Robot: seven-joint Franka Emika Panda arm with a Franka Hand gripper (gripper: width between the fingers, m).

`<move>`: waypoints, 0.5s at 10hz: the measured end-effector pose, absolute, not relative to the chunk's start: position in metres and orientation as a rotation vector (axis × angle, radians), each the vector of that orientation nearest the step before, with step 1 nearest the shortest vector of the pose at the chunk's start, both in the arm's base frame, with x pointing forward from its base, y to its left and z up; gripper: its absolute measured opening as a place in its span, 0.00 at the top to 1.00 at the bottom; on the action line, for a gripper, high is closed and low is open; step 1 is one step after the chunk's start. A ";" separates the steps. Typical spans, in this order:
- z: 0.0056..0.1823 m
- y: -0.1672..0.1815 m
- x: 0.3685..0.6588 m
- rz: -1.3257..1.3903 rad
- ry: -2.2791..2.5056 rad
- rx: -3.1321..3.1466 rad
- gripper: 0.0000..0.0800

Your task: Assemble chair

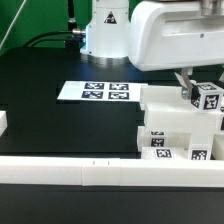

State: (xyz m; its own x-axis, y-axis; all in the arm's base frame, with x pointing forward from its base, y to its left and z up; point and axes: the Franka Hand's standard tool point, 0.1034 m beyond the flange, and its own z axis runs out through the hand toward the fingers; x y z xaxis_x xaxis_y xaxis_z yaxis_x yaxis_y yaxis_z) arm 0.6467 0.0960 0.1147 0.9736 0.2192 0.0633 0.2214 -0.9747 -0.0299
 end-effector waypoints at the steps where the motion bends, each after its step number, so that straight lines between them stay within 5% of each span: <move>1: 0.115 0.096 0.647 -0.092 -0.323 -3.086 0.64; 5: 0.115 0.096 0.647 -0.080 0.179 -3.073 0.64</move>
Offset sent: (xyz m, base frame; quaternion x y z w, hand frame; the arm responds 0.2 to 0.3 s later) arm 0.0006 -0.0066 0.0041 -0.0131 -0.0027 0.2611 0.9652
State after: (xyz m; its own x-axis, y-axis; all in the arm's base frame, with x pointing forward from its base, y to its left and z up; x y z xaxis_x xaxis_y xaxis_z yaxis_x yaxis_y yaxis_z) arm 0.6469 0.0957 0.1148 0.9919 -0.1178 0.0482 -0.1146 -0.9913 -0.0648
